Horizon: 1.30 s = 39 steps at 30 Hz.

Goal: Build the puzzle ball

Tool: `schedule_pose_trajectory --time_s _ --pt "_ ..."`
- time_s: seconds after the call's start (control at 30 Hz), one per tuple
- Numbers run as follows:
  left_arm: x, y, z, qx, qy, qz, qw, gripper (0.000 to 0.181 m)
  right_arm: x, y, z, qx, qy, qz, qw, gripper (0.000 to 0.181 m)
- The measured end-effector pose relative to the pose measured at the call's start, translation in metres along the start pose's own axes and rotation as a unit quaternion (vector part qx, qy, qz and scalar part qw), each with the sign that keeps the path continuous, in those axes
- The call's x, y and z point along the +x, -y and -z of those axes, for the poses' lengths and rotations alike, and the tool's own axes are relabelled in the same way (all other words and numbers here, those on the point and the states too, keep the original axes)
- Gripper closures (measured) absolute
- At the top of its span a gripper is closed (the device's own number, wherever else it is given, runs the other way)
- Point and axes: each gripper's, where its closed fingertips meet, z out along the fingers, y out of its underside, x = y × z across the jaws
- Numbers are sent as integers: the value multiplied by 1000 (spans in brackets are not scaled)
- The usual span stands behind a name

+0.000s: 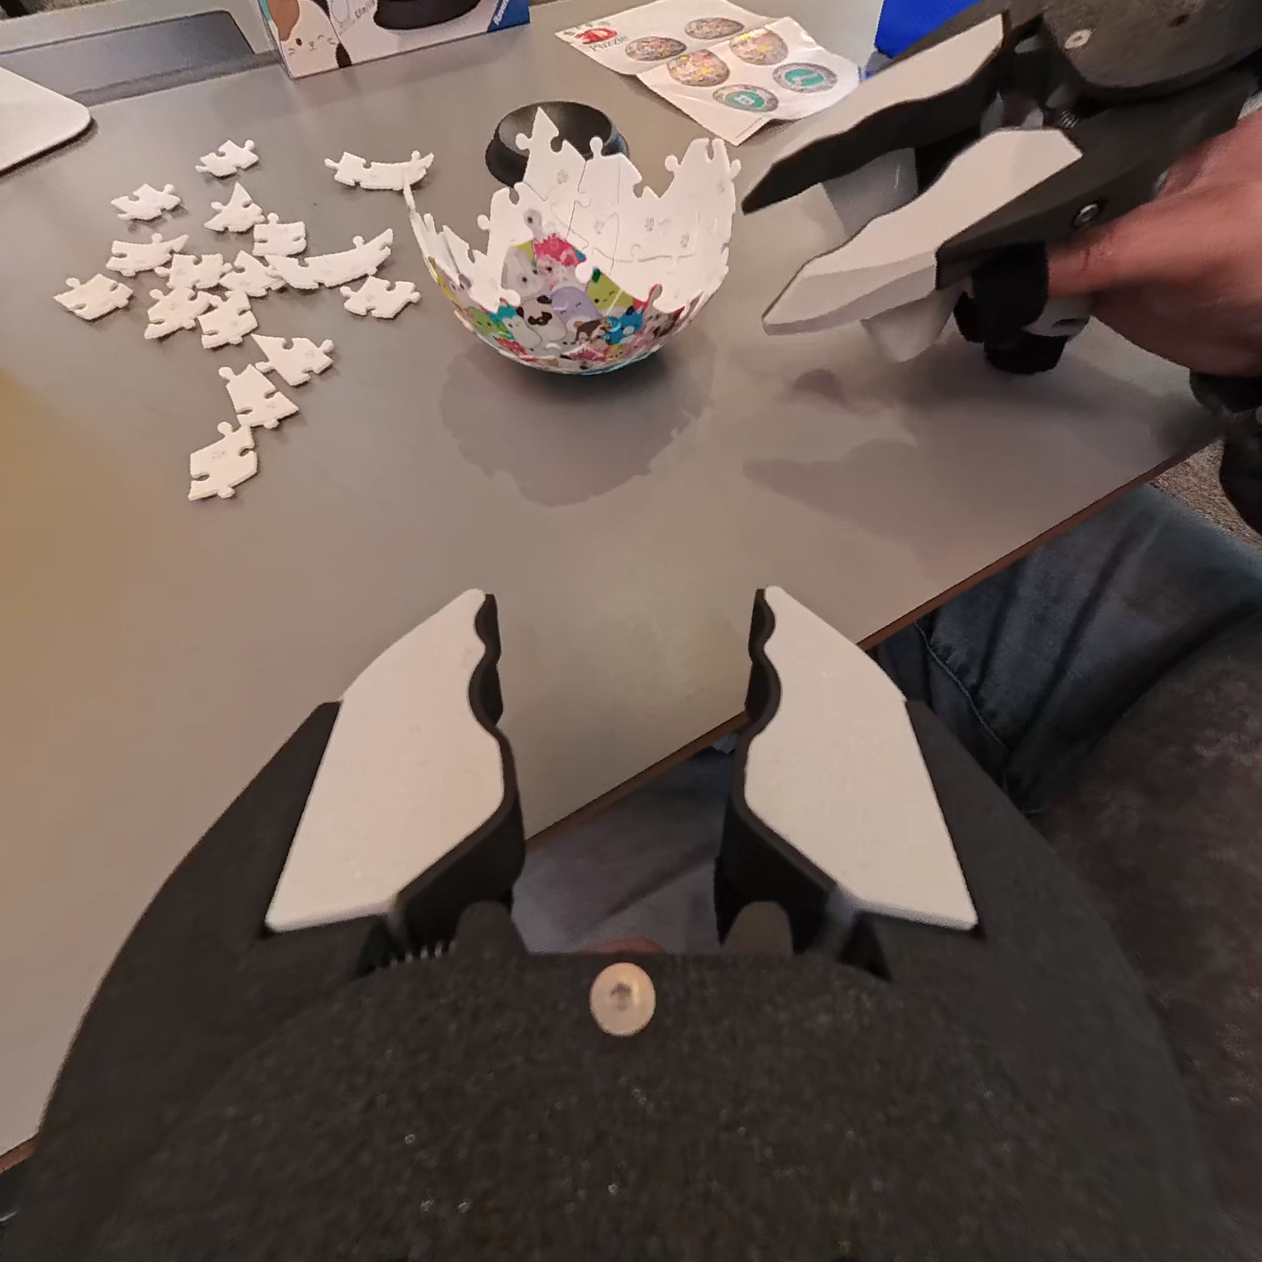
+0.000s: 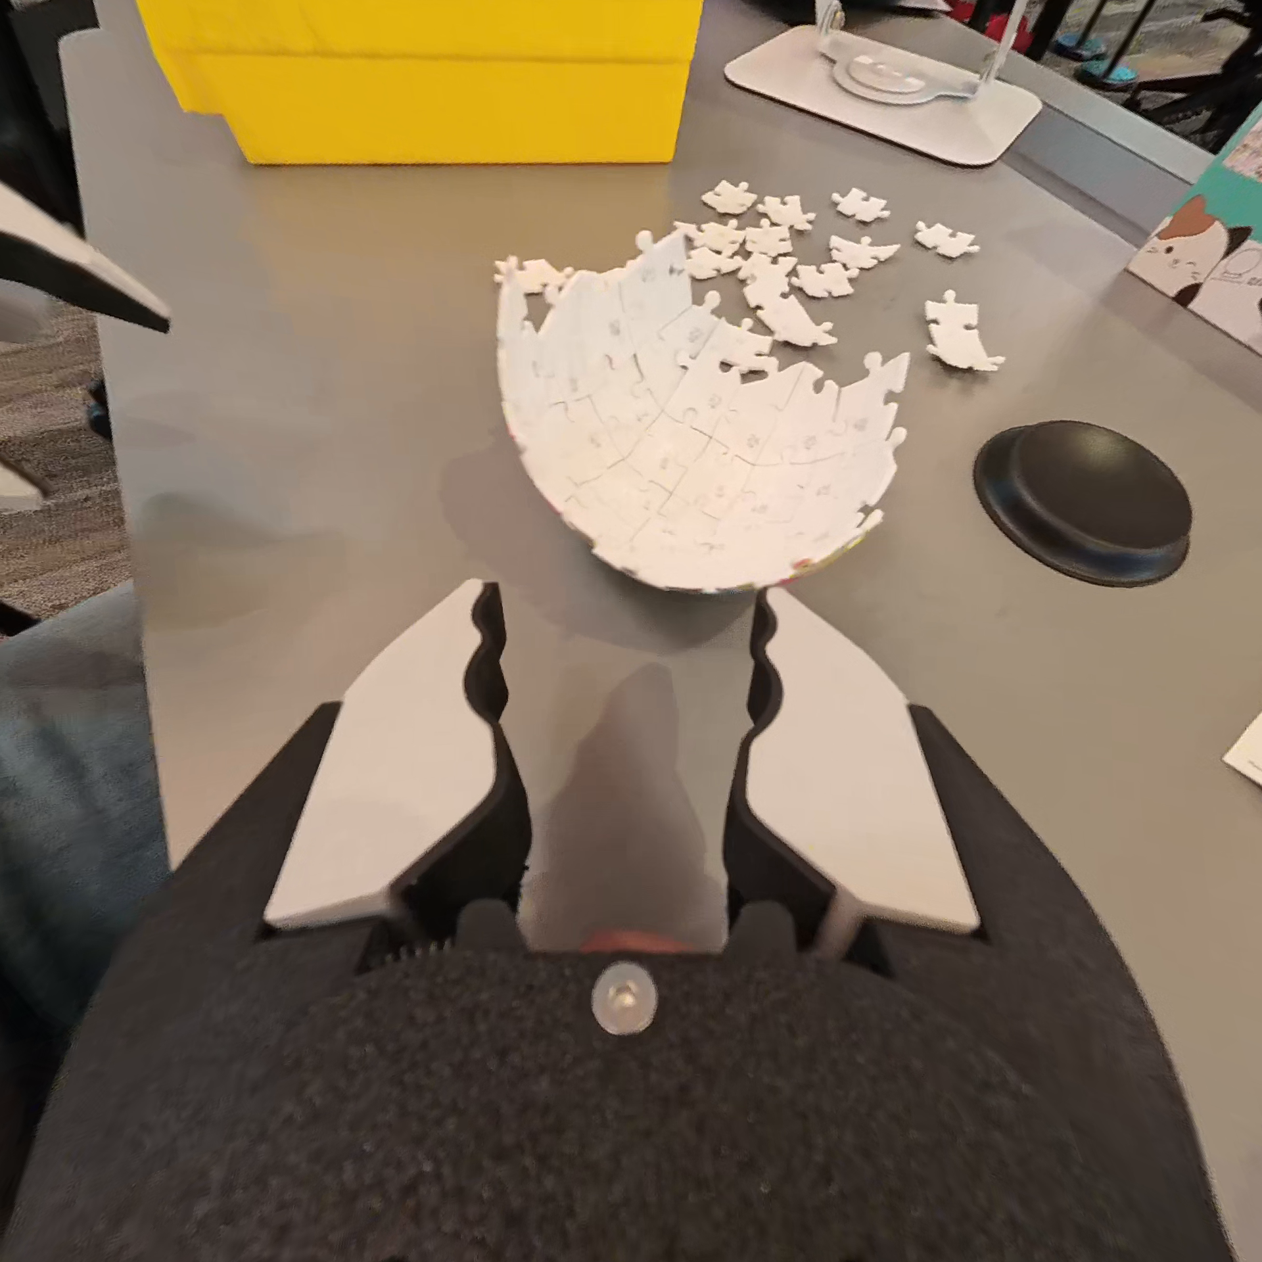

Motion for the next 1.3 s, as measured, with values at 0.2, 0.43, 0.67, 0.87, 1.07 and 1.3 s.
schedule_pose_trajectory --time_s 0.2,0.43,0.67,0.87,1.07,1.3 --pt "4 0 -3 -4 -13 0 1000 110 -3 7 10 19 34 -32 999 129" --pt "10 -2 -12 -18 -35 2 999 107 -11 6 -3 24 59 -36 997 112" --pt "6 -5 -16 -25 -42 3 999 108 26 1 2 17 15 -56 998 108" --pt "5 -5 -15 -23 -64 36 997 108 10 5 10 25 43 -70 996 111" --pt "-3 -4 -15 -20 -66 49 996 108 -3 -3 19 23 32 -57 998 112" --pt "-15 -2 -20 -14 -69 83 994 108 2 -6 25 26 9 -54 998 117"
